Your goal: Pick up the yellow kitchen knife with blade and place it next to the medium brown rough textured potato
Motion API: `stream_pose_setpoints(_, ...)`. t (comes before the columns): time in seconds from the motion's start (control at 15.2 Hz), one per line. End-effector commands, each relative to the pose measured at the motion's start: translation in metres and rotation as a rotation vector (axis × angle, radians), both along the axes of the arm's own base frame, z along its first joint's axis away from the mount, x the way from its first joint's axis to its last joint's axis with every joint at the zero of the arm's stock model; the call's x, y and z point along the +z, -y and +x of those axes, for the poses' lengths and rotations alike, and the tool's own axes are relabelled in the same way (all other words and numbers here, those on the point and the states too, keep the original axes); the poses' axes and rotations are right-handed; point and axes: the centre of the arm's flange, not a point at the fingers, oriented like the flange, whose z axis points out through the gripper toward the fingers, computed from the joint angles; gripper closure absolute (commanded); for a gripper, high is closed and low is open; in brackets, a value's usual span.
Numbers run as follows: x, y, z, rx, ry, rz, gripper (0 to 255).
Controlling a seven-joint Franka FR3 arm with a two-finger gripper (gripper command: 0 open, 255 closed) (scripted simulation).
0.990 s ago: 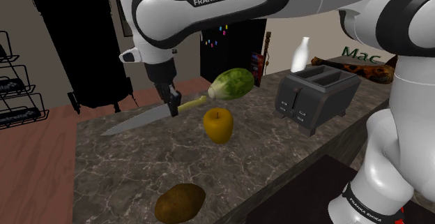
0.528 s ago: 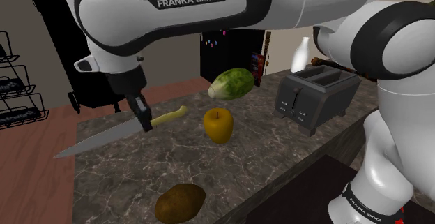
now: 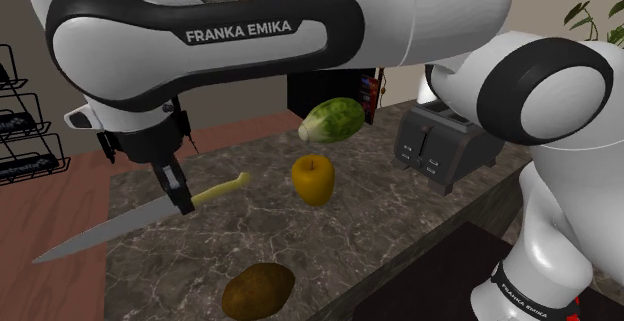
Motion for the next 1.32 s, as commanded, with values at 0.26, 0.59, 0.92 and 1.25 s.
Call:
stream_pose_setpoints(0.26, -0.031, 0.000, 0.000, 0.000, 0.001, 0.000, 255)
stream_pose_setpoints(0.59, -0.057, 0.000, 0.000, 0.000, 0.001, 0.000, 255)
stream_pose_setpoints(0.92, -0.084, 0.000, 0.000, 0.000, 0.001, 0.000, 255)
stream_pose_setpoints(1.25, -0.110, 0.000, 0.000, 0.000, 0.001, 0.000, 255)
